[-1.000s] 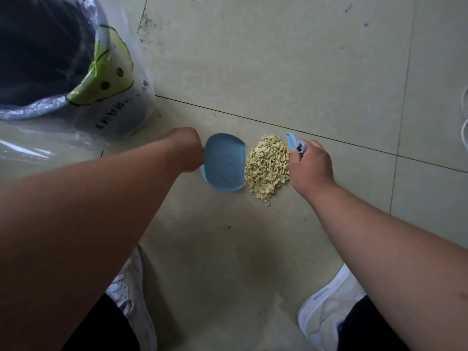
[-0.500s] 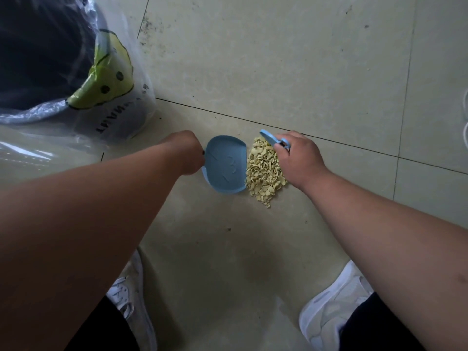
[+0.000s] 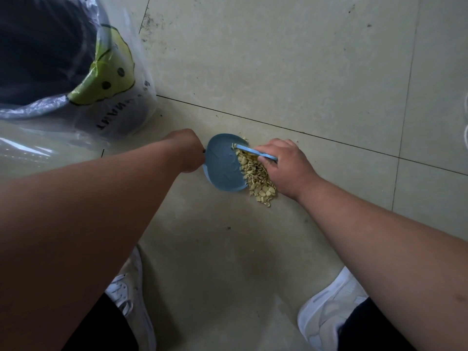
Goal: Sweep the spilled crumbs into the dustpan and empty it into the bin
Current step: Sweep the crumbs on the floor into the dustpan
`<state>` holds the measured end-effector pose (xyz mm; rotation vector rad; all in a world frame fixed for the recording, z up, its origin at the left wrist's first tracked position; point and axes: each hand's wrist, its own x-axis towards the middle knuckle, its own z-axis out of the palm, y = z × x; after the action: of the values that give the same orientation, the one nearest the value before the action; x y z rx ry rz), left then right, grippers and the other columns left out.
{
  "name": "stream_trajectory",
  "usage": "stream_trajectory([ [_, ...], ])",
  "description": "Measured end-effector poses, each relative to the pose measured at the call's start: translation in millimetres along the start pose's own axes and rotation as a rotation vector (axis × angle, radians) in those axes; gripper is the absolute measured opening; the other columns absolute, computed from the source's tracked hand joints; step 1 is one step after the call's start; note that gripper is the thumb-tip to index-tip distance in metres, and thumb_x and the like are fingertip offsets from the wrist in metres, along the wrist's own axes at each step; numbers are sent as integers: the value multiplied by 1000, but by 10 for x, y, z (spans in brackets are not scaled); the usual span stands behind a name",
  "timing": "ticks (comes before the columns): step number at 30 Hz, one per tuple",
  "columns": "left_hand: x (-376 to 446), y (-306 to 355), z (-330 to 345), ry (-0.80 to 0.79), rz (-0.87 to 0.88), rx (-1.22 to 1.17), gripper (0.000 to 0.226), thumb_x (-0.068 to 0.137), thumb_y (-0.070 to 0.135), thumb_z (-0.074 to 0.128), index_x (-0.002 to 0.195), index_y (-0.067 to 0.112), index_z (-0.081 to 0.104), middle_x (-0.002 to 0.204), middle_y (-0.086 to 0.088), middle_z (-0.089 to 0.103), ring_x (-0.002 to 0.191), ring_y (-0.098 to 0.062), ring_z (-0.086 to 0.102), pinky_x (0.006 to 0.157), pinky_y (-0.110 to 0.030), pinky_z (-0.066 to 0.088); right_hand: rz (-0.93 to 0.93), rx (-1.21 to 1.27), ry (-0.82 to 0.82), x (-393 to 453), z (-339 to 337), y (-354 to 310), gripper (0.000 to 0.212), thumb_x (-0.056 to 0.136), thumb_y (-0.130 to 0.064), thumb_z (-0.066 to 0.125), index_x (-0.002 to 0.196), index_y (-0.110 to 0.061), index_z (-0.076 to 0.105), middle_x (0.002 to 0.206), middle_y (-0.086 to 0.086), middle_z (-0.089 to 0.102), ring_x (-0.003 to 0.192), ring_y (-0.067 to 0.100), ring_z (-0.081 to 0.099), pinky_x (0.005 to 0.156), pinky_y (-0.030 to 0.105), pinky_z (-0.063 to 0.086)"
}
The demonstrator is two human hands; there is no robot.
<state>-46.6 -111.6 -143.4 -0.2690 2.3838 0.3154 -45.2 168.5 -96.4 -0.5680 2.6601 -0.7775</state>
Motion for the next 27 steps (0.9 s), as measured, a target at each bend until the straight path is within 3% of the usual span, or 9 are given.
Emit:
stream_trajectory([
  [6,8,-3,8,5,-4,-23,30,88,42,67,102,20,82,87,-4,73,72,-23,66,57,-27,46,134,28,156,-12,-201,83,32,100,-20,60,131,-14,69,114,3,68,106,22,56,93,32,45],
  [11,-9,6,-13,10,1,-24,29,90,43,67,96,18,81,83,-5,71,71,-24,65,57,-28,45,374,-50,296,-138,-397,457,27,99,-15,58,120,-6,72,115,16,66,105,36,61,88,33,44],
  [15,-57,13,-42,12,7,-26,29,88,44,67,95,21,82,83,-3,72,72,-25,67,61,-30,53,506,-123,265,-366,-395,594,24,100,-19,54,113,-6,69,116,15,62,102,37,60,84,36,45],
  [20,-125,46,-106,4,22,-2,28,87,42,64,92,21,81,80,-4,71,68,-24,66,60,-31,54,467,-234,94,-454,-189,411,27,99,-19,52,117,-3,63,116,21,58,98,43,61,82,42,48],
  [23,-152,68,-135,-2,39,26,32,86,45,59,92,22,80,78,-3,69,66,-24,63,58,-29,49,457,-231,75,-449,-82,260,29,100,-19,51,121,-1,61,116,21,58,98,43,61,82,42,48],
  [27,-168,113,-130,-21,66,57,39,86,49,57,97,23,82,82,-2,72,71,-25,65,64,-32,56,424,-163,73,-429,33,84,30,102,-19,50,123,0,60,118,19,58,98,38,61,82,38,48],
])
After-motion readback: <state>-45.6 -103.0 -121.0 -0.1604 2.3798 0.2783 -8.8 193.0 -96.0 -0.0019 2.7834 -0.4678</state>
